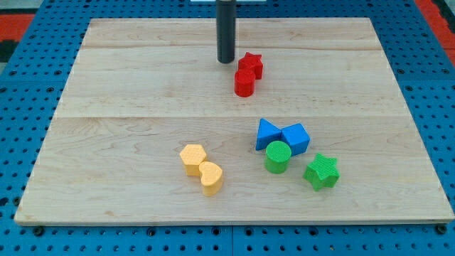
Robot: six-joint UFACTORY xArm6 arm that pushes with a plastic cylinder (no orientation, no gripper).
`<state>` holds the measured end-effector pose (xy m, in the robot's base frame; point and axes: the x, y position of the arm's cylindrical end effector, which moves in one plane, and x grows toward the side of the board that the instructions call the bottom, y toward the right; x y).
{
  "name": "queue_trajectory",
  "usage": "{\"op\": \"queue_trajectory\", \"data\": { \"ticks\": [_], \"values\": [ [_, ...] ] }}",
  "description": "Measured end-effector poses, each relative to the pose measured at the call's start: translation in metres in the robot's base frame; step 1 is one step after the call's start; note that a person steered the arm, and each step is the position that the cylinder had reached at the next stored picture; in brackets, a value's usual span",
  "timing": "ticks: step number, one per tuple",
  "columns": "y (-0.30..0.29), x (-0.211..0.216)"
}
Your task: Push red circle closer to the yellow hexagon
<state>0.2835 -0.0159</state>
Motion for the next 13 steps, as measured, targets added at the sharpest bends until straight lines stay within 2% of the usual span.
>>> {"op": "queue_trajectory", "data": {
  "ticks": [1,2,4,6,7,8,9,10,11,12,13],
  "values": [
    [0.019,-0.030],
    [0.041,0.017],
    [0.050,0.094],
    [0.049,0.129],
    [0.071,0.144],
    [0.002,0.163],
    [-0.027,0.159],
    [-0.029,0.124],
    [-0.077,0.123],
    [-0.080,0.170],
    [-0.071,0.175]
  ]
}}
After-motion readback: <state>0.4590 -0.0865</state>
